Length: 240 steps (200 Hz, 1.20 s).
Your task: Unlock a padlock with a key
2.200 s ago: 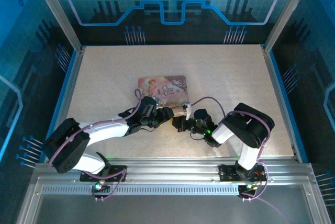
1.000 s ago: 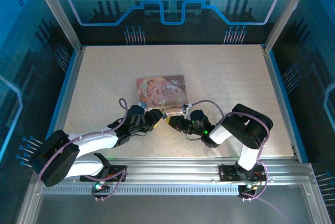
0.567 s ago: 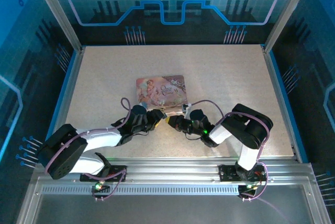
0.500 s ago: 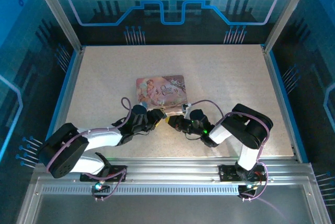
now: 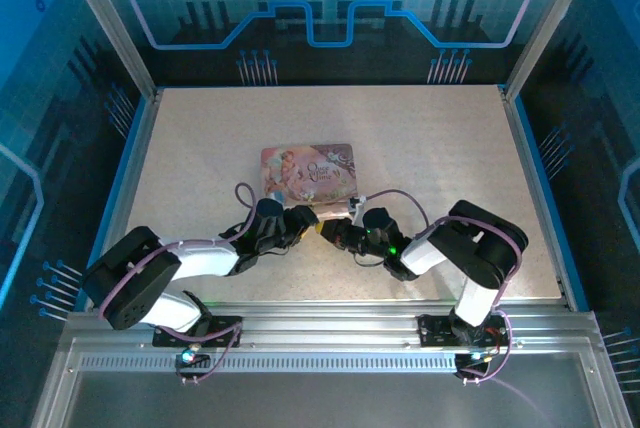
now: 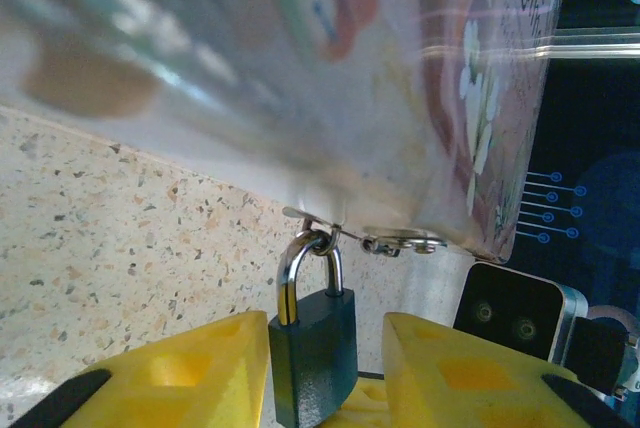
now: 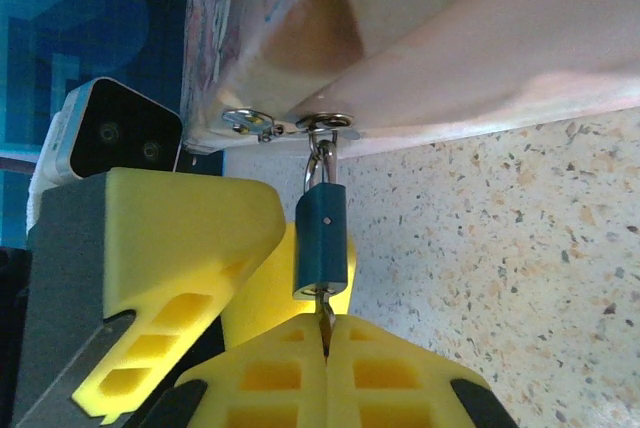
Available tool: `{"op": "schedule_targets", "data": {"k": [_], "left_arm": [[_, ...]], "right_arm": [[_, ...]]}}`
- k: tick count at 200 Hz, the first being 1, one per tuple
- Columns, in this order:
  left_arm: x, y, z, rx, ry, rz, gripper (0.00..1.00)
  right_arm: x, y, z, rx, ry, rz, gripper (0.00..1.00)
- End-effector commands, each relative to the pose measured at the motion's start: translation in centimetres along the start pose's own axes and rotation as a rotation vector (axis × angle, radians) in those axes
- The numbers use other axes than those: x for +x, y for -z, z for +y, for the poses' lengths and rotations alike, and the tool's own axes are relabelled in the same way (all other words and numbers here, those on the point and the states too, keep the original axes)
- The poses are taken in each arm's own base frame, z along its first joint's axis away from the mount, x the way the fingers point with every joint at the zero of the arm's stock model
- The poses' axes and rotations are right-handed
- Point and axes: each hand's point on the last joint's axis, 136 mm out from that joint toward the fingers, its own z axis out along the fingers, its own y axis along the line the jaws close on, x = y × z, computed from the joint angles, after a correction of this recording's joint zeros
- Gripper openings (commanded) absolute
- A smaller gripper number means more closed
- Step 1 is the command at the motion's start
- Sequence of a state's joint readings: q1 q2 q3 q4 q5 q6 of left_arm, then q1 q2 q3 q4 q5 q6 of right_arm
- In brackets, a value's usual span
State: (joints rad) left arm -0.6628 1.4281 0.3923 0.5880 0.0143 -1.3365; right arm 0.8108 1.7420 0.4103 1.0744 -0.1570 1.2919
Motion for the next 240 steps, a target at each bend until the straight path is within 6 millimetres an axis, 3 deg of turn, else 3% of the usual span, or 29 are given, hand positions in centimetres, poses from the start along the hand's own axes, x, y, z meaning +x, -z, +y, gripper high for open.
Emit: {"op": "schedule_targets", "data": {"k": [1, 61, 96, 161, 196, 223, 240], "left_arm": [[-0.2, -0.5, 0.2, -0.012, 0.018, -0.002, 0.29], [-0.1, -0.4, 0.0, -0.011, 0.010, -0.004, 0.08], [-0.1, -0.2, -0.5, -0.004, 0.001, -0.005, 0.00], [-0.2, 0.4, -1.4, 0.013, 0.005, -0.013, 0.00], [-0.1, 0.9, -1.8, 0.013, 0.036, -0.006, 0.00], [0.1, 1.2, -2.3, 0.007, 0.054, 0.006, 0.00], [0.2, 1.4, -2.5, -0.010, 0.057, 0.013, 0.00]], "right_arm": [[0.1, -0.2, 2.7, -0.067, 0.014, 0.011, 0.01], [0.1, 0.1, 2.4, -0.060, 0.009, 0.005, 0.06], [0.3, 0.4, 1.8, -0.029, 0.031, 0.005, 0.18], [0.3, 2.7, 0.0, 0.081, 0.143, -0.019, 0.42], [0.0, 4.6, 0.1, 0.184, 0.414, 0.002, 0.52], [-0.1, 6.0, 2.8, 0.183, 0.726, 0.015, 0.60], [-0.4, 7.1, 3.5, 0.237, 0.906, 0.003, 0.62]]}}
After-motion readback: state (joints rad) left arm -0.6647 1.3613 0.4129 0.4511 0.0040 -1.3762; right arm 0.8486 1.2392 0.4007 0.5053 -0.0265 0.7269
